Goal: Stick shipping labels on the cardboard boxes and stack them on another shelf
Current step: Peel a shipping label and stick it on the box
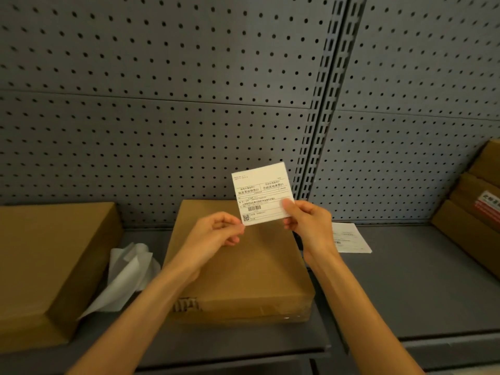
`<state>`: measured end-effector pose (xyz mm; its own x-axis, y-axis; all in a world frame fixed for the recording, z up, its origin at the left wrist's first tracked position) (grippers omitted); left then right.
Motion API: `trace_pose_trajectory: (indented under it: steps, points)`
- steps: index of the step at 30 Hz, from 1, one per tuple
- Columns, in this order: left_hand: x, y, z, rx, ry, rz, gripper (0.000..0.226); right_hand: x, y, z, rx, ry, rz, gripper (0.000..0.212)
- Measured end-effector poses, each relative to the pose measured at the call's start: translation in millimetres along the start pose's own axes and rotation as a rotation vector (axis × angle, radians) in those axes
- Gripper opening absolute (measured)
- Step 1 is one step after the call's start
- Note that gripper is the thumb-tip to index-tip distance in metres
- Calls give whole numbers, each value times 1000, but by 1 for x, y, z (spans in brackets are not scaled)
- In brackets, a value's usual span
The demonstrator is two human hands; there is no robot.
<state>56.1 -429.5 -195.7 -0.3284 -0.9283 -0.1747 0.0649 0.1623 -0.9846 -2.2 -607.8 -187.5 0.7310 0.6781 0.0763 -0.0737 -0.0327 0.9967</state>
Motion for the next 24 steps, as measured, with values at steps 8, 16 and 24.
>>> trace_pose_trajectory:
  steps: [8,16,24]
  points:
    - [-1,-1,-9,3,14,-50,7,1,-1,-8,8,-9,10,10]
    - [-4,-6,-13,15,0,-46,8,3,-2,-12,7,-11,17,9]
    - [-9,-6,-14,39,-21,-27,8,7,-4,-15,-2,-7,-24,9]
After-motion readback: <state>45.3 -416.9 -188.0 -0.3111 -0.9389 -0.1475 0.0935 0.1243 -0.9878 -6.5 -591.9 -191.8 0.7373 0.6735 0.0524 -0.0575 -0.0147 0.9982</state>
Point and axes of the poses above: each hand's wrist, its own z-axis towards the middle knuckle, its own x-axis out of the palm, y = z × x, the point moved 2 cm from there along z, towards the middle knuckle, and after that the axes turned 9 degrees about -y, right-handed, at the moved point
